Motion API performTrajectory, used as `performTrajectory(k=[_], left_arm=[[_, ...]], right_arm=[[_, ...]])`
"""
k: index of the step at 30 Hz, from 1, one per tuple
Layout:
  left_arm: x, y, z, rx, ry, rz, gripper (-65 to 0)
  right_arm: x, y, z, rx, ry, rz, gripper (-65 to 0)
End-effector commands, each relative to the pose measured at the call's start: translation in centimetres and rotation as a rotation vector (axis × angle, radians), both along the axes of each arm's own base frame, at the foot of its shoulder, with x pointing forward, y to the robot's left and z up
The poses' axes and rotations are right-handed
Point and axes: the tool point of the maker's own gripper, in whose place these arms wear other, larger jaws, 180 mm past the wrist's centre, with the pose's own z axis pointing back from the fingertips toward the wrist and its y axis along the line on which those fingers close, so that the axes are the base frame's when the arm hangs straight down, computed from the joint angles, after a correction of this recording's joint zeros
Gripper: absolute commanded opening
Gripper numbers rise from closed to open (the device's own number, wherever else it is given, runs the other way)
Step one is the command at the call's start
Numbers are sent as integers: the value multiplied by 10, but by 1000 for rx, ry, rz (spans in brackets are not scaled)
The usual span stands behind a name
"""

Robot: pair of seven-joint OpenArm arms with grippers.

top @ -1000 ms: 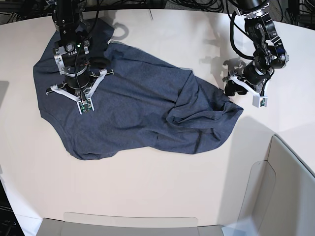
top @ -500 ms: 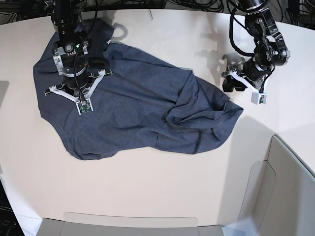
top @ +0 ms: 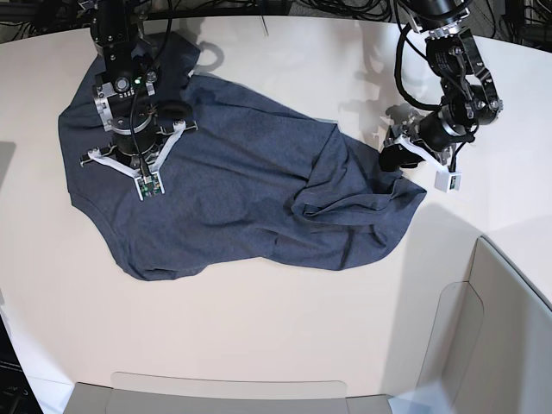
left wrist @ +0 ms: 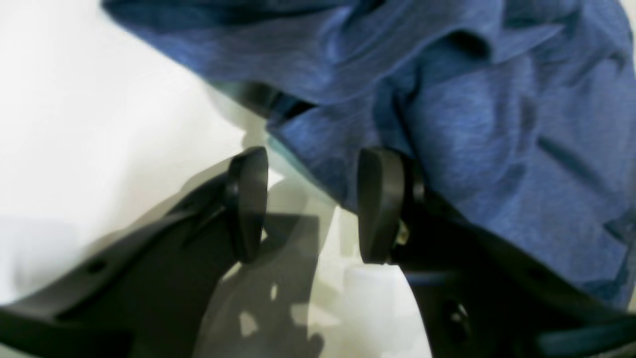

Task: Layout the t-shirt on the table in an organized manner, then fold the t-shirt properly
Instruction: 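Release the shirt with the left gripper and regrasp the fabric edge, then pull the shirt edge outward with the left gripper, right gripper sliding along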

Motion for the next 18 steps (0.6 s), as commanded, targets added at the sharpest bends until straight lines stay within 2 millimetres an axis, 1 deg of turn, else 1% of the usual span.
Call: performTrajectory(k=[1,4,6,8,10,13,14,15,17,18], left_arm=[[10,3,9,12,-25,-5,-377],[16,3,10,1,-29,-3,-377],[17,2,8,-5,-25,-4,-377],[17,1,5,-12,-18,-6,-397],[16,1,4,-14,-14,-5,-470],[16,0,3,-14,-9,-10,-633],[15,0,4,-11,-9,-14,-650],[14,0,6,-6,-15,-15,-650],[16,2,19,20,-54,-20,-644],[13,2,25,39,-67,-24,-648]], right_arm=[[6,-1,10,-5,-41,3,-650],[6,-1,10,-5,-41,3,-650],[6,-1,10,-5,-41,3,-650],[6,-1,10,-5,-39,3,-650],[6,-1,10,-5,-39,3,-650],[6,-1,9,-5,-38,3,-650],[6,-1,9,-5,-38,3,-650],[6,-1,9,-5,-38,3,-650],[6,-2,10,-5,-39,1,-650],[6,-2,10,-6,-39,1,-650]])
